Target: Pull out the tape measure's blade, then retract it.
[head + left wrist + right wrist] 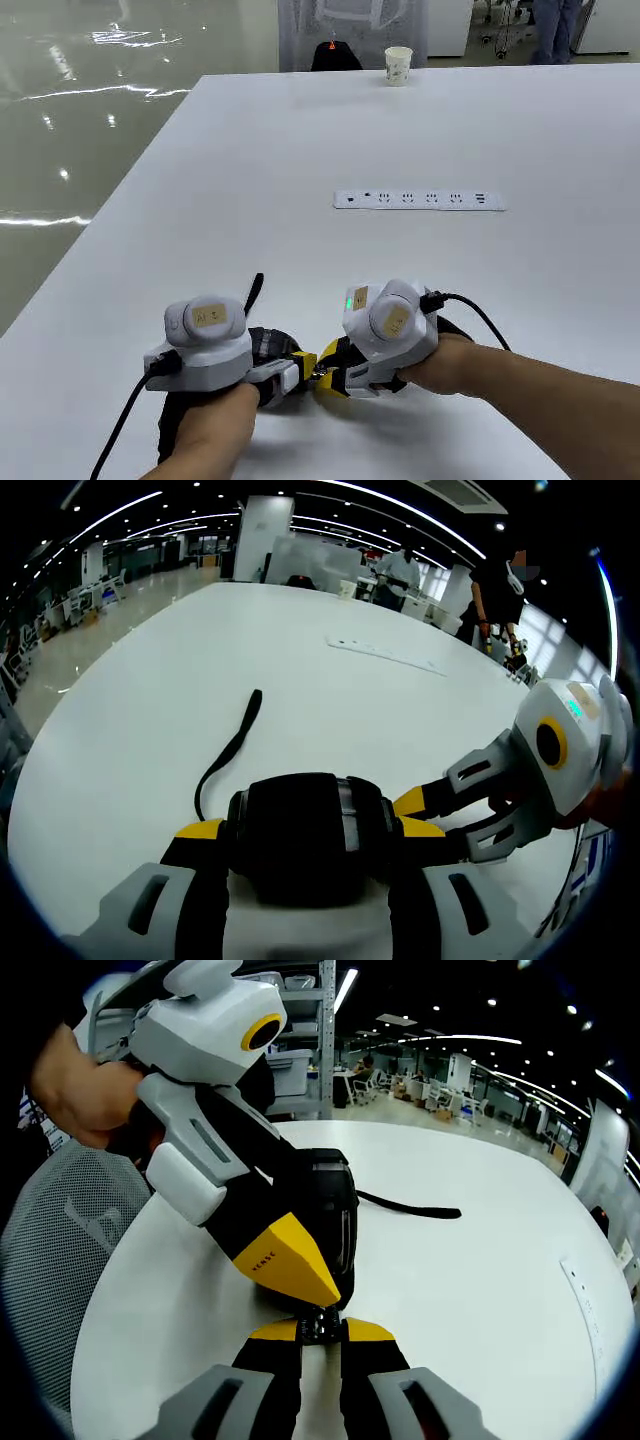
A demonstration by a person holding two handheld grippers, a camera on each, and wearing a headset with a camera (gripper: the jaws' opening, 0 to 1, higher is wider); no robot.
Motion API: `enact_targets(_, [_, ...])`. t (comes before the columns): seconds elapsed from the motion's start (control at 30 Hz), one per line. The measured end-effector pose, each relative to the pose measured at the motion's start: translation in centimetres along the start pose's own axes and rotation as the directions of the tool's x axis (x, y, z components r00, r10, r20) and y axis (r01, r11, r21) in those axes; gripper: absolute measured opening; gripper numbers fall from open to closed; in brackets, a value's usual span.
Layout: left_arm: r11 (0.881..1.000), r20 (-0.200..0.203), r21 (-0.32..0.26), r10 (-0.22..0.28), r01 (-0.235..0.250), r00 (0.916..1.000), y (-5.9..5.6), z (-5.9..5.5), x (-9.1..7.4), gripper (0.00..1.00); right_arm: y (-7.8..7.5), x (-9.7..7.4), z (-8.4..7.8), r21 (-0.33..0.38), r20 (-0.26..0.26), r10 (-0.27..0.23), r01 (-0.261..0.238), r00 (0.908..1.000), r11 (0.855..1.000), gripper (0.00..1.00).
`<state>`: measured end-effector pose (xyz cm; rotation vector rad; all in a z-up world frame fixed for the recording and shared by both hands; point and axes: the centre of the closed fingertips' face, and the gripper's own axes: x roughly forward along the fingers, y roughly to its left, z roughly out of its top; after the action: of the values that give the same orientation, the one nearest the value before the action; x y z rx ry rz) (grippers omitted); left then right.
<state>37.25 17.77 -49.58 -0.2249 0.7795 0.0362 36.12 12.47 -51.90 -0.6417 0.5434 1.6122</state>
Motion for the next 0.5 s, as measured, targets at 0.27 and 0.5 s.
enact_targets(0.27, [1.0,0.002,-0.003,-0.003,0.003,1.0,0.0,-0.02,-0.03,0.6,0.02,0.22,0.22,-0.017,-0.001,-0.004,0.004,1.0,1.0,0.11])
enact_targets(0.5, [1.0,0.0,0.0,-0.007,0.007,1.0,-0.01,-0.01,-0.05,0.61,0.04,0.23,0.23,-0.028,-0.002,-0.004,0.004,1.0,1.0,0.11])
